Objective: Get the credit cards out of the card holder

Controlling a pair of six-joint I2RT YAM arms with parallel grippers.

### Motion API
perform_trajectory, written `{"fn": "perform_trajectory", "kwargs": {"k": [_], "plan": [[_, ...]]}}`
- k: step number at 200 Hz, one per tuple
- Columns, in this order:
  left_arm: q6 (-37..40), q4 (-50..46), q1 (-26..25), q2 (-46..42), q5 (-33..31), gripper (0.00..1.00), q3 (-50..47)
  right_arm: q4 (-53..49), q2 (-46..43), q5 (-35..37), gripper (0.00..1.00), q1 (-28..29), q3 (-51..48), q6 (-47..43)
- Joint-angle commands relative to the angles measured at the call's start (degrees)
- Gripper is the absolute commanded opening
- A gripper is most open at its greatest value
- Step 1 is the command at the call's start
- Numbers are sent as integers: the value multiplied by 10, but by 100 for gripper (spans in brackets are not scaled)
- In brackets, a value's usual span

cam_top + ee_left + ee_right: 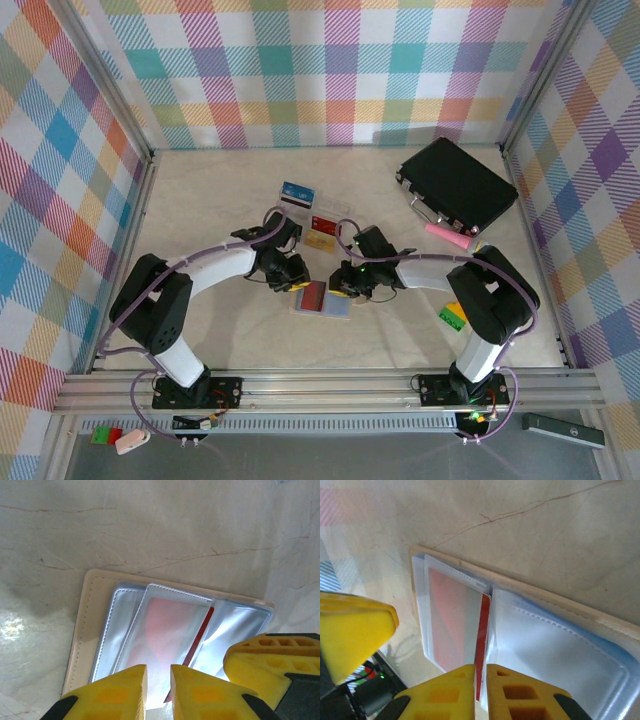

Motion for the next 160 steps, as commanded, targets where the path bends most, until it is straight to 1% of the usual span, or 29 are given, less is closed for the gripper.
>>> {"fn": "perform_trajectory", "kwargs": {"k": [1, 76, 105, 144, 160], "plan": [[-23, 5, -9, -9, 7, 17, -30, 41, 8, -4, 13, 11, -8, 58], [-49, 10, -10, 21, -12, 12, -65, 38, 40, -10, 14, 24, -15, 84], [-56, -5, -9, 27, -27, 11, -70, 30, 49, -4, 17, 25, -15, 78], [-60, -5, -8, 39, -23, 10, -69, 29, 55, 2, 19, 25, -13, 68], [-59, -6, -9, 40, -21, 10, -67, 29, 60, 2, 17, 26, -10, 63]]}}
